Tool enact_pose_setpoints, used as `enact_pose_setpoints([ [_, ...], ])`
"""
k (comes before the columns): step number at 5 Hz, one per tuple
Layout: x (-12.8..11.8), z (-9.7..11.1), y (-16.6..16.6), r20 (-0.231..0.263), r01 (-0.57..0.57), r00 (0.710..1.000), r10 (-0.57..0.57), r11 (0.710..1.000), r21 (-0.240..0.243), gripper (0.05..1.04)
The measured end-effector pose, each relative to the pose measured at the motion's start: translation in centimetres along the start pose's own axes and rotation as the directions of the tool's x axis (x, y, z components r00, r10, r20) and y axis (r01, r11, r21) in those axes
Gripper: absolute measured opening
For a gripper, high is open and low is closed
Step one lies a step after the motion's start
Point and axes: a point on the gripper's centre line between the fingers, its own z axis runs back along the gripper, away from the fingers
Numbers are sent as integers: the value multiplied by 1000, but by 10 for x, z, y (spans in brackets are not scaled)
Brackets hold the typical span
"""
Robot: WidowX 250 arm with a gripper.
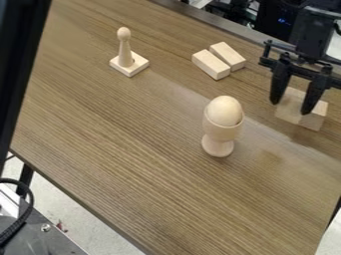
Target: Put the cube on the top of the other cube
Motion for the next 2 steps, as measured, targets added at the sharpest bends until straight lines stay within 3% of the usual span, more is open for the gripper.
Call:
enact_pose_setpoints([
  [2,6,9,-16,30,-20,999,21,999,-45,517],
])
